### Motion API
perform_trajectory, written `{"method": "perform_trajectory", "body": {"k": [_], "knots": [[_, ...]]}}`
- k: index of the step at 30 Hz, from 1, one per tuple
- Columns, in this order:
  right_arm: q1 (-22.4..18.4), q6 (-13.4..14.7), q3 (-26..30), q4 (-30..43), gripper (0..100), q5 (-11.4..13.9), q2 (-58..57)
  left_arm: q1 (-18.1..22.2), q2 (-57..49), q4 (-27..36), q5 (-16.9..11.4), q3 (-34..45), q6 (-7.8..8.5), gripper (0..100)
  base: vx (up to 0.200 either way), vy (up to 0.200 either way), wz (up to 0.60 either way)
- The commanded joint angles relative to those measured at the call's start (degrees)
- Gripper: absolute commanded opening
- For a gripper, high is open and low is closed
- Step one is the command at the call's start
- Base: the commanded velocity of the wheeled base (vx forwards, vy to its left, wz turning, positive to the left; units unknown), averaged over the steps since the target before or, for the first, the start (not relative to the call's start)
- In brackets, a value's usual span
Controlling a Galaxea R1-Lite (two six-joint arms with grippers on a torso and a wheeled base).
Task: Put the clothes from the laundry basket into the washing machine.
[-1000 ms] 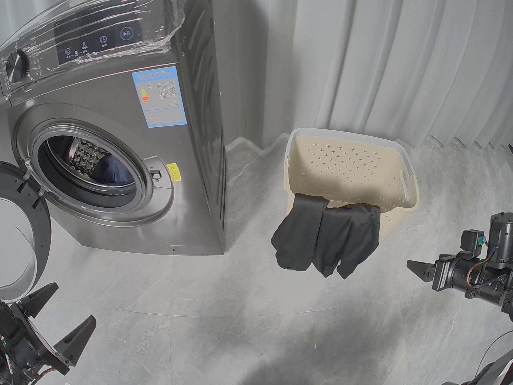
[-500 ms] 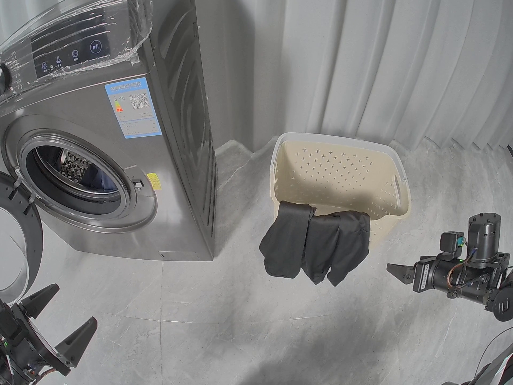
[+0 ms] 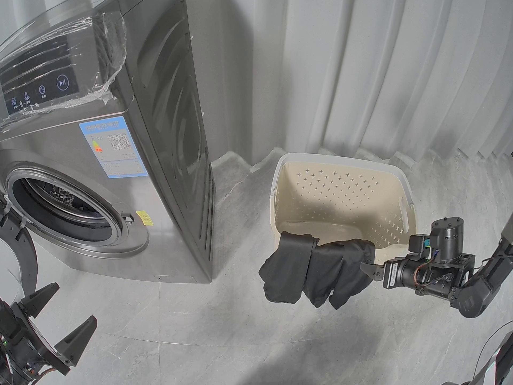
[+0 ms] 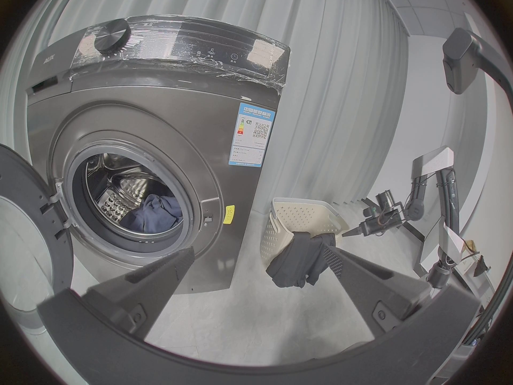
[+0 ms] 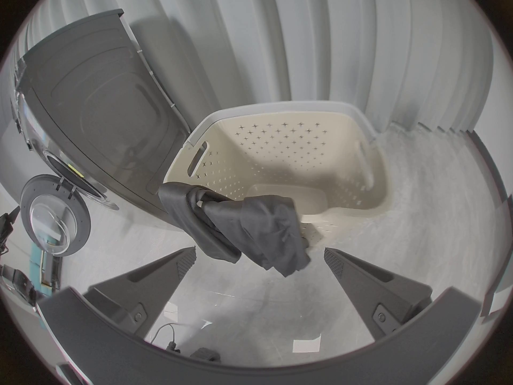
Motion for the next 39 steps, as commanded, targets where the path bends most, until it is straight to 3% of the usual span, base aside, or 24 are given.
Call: {"method": "perform_trajectory", "body": {"k": [1,20,30,31,39], "knots": [[0.3,1.3,-3.9,-0.5,100,0.0,8.4,-0.1,-0.1,0.0,0.1,0.0,-0.05,100,0.000,0.000,0.00],[-0.2,2.3,-11.1,-0.7,100,-0.5,18.3,-0.1,-0.3,-0.2,-0.1,-0.3,-0.05,100,0.000,0.000,0.00],[-0.1,4.2,-15.2,-0.8,100,-0.4,22.1,-0.2,-0.3,-0.2,-0.1,-0.3,-0.14,100,0.000,0.000,0.00],[0.1,4.3,-15.4,-1.2,0,-0.4,22.3,-0.2,-0.4,-0.2,-0.1,-0.3,-0.32,100,0.000,0.000,0.00],[0.3,4.1,-12.5,-5.5,0,0.0,21.5,-0.4,-0.5,-0.2,-0.2,-0.6,-1.11,100,0.000,0.000,0.00]]}}
